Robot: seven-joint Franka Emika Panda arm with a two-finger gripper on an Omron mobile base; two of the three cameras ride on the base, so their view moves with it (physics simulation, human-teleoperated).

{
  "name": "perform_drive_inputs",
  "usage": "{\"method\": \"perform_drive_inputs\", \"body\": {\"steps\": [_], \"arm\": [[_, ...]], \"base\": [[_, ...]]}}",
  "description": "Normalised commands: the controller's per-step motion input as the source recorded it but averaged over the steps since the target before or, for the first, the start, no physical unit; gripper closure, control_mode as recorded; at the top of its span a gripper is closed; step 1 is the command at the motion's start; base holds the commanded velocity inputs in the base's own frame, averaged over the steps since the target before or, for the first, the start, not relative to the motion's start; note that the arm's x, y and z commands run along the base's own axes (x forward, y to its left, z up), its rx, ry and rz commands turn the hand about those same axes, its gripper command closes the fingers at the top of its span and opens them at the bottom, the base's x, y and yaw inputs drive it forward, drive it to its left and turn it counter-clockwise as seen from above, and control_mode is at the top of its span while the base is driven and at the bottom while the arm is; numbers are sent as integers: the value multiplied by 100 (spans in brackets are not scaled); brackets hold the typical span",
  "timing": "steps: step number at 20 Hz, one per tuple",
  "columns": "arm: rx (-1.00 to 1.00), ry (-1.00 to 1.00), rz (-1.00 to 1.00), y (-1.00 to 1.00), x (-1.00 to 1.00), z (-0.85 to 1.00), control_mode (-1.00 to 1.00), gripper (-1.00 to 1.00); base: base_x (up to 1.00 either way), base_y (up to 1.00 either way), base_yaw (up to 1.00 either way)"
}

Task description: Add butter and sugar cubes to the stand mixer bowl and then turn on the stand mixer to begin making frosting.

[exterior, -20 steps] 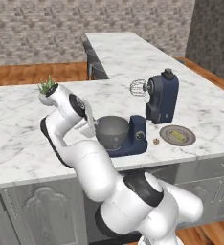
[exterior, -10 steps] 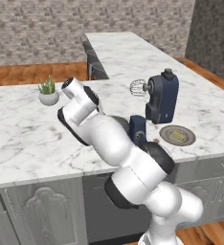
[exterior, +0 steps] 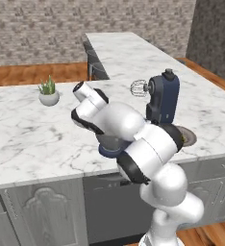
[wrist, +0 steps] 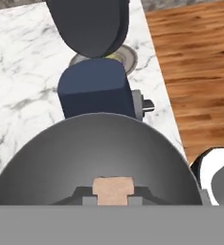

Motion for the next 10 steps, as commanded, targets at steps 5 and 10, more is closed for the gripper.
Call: {"method": "perform_drive_inputs", "body": {"steps": [5,10], "arm": [[3,6,0,-11,30,-44,-100,100],[2,6,0,0,28,-40,-100,100]], "base": [[0,0,0],[0,0,0]]}}
